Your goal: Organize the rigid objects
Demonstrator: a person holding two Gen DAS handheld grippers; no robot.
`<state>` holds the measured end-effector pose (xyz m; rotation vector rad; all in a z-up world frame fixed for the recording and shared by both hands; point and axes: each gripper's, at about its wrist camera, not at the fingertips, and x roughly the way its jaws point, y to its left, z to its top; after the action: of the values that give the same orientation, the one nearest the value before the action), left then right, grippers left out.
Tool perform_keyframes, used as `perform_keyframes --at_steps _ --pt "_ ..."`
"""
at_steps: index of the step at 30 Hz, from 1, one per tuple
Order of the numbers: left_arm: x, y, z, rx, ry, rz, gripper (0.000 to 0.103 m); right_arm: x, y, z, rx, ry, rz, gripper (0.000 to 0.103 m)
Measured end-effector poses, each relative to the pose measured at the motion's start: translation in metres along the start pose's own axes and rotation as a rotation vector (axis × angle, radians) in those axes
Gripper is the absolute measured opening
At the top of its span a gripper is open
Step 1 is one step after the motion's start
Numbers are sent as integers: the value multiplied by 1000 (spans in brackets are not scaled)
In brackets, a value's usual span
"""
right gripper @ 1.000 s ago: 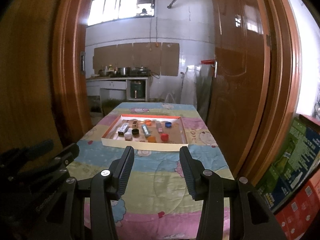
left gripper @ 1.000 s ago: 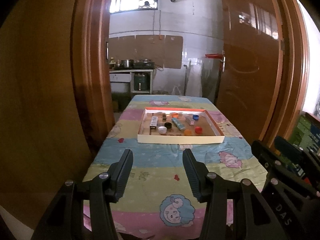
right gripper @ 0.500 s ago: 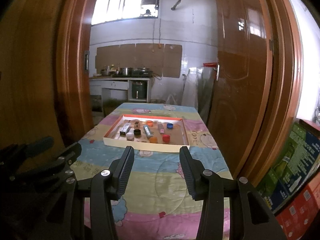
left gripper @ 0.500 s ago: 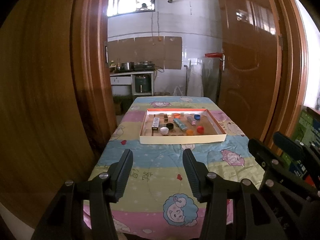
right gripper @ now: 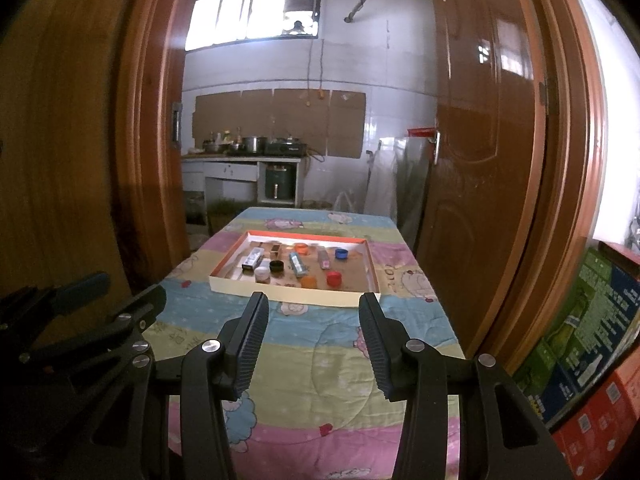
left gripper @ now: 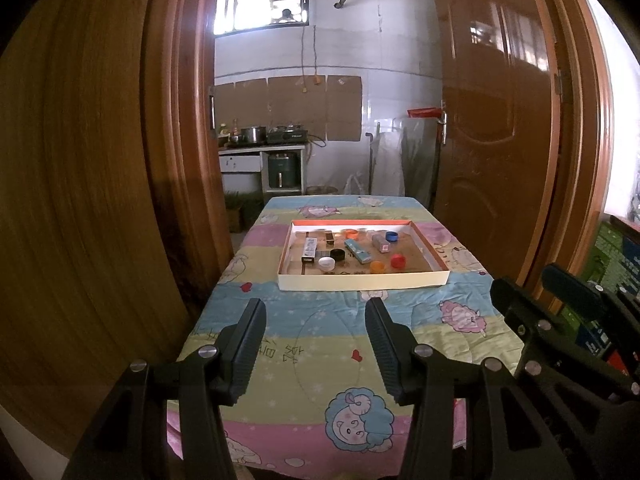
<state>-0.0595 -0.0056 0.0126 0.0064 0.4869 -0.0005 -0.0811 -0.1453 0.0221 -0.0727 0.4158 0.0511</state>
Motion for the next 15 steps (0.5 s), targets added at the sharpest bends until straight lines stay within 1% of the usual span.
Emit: perform_keyframes --at_steps 15 --pt "0 -1 0 0 0 -1 51 -1 1 0 -1 -2 0 49"
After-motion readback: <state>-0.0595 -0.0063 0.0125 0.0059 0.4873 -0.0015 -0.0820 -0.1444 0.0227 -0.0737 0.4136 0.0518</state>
